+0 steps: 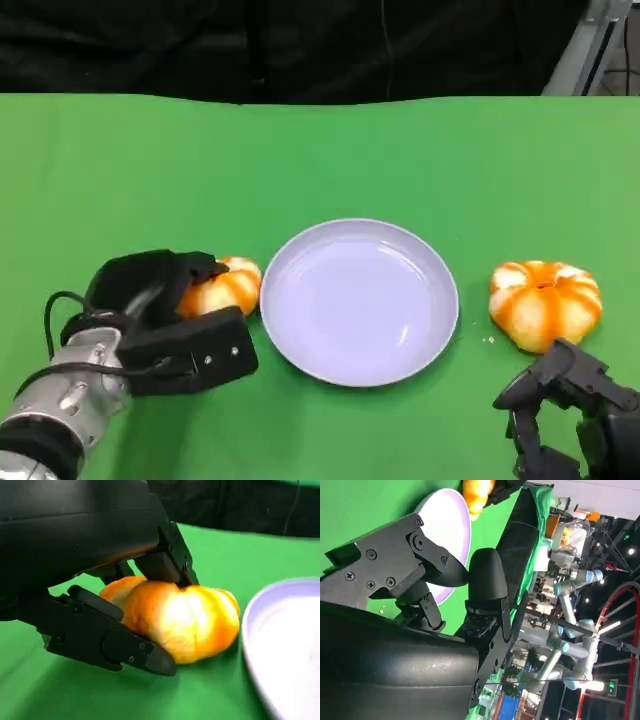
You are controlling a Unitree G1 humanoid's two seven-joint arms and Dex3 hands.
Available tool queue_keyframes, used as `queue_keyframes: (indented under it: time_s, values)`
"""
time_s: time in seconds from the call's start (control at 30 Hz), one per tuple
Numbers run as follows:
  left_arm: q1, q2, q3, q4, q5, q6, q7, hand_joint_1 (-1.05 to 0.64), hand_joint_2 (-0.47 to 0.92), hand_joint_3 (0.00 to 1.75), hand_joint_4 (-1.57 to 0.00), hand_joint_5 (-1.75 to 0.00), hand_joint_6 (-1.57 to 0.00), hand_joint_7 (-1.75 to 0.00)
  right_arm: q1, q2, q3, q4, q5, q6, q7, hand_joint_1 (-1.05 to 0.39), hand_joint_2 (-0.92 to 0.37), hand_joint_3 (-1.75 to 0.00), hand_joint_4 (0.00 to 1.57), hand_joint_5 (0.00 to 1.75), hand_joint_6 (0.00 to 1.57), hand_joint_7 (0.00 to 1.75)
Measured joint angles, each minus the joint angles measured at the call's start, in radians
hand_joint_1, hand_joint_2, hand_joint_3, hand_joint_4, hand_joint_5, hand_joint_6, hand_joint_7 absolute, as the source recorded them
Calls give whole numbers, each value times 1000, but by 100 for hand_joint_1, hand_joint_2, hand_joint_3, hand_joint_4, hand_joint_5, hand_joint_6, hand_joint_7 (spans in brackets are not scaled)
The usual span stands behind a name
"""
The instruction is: Grasp the bread from the table and place it into the plate.
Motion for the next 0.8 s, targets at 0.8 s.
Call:
queue_keyframes:
  time_s: [0.8]
  values:
    - [-3,-3,49,-225,1,-91,74,-7,92,38,-58,-175,-55,-164,1,-2,-4,-3,-3,4,-3,-10,-57,-112,80,174,74,149]
